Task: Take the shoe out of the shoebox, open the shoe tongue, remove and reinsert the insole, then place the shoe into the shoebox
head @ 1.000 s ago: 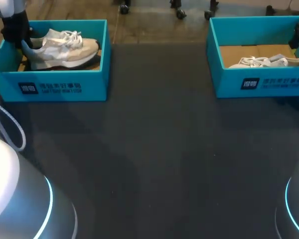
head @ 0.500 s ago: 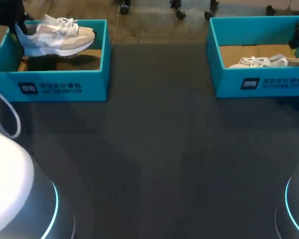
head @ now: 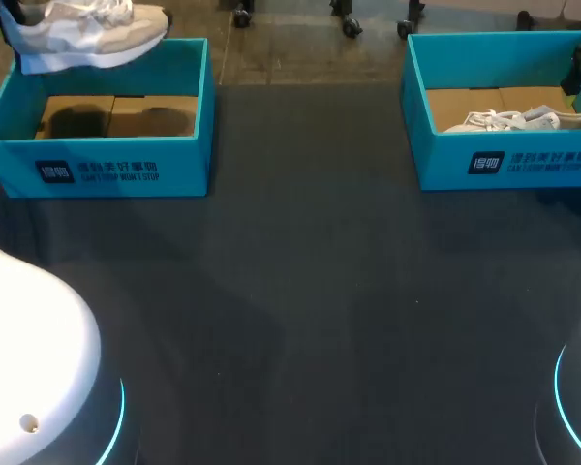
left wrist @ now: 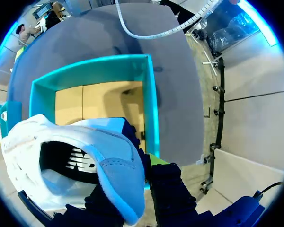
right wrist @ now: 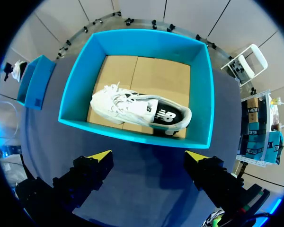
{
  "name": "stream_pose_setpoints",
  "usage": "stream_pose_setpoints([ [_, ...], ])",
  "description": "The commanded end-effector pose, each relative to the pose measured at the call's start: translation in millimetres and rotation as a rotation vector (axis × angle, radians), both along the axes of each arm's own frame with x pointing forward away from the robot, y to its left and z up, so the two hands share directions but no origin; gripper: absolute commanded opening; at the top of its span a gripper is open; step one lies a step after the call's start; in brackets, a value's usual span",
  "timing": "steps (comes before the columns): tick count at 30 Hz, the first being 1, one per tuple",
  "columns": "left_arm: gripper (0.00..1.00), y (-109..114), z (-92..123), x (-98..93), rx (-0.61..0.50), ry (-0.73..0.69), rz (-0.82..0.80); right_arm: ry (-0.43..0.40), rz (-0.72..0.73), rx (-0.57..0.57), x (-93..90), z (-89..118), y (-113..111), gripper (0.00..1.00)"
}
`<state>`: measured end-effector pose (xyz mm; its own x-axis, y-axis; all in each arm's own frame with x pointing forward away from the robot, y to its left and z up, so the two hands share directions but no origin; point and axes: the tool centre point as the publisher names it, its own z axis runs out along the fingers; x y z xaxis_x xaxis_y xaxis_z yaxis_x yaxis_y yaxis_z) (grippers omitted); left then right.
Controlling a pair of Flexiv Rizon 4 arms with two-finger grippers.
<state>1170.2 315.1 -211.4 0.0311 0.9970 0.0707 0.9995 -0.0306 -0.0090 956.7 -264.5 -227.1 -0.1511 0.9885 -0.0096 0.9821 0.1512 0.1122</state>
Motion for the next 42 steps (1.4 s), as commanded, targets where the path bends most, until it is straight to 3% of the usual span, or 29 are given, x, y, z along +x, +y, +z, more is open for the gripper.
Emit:
stream_pose_setpoints([
  [1, 0.00, -2.0, 28.5, -14.4, 0.002, -0.023, 0.005, 0.000, 0.000, 0.000, -0.3, 0.3, -0.2, 1.00],
  [15, 0.00, -2.0, 28.5, -14.4, 0.002, -0.023, 0.005, 0.000, 0.000, 0.000, -0.3, 0.3, -0.2, 1.00],
  [27, 0.00, -31.4, 45.0, -61.7, 0.031, -0.096, -0.006, 0.000, 0.000, 0.000, -0.3, 0.3, -0.2, 1.00],
  [34, 0.00, -51.6, 48.4, -83.6, 0.041, -0.078, 0.032, 0.000, 0.000, 0.000, -0.3, 0.3, -0.2, 1.00],
  [42, 0.00, -74.8, 52.6, -121.4, 0.058, -0.081, 0.029, 0.000, 0.000, 0.000, -0.3, 0.3, -0.2, 1.00],
])
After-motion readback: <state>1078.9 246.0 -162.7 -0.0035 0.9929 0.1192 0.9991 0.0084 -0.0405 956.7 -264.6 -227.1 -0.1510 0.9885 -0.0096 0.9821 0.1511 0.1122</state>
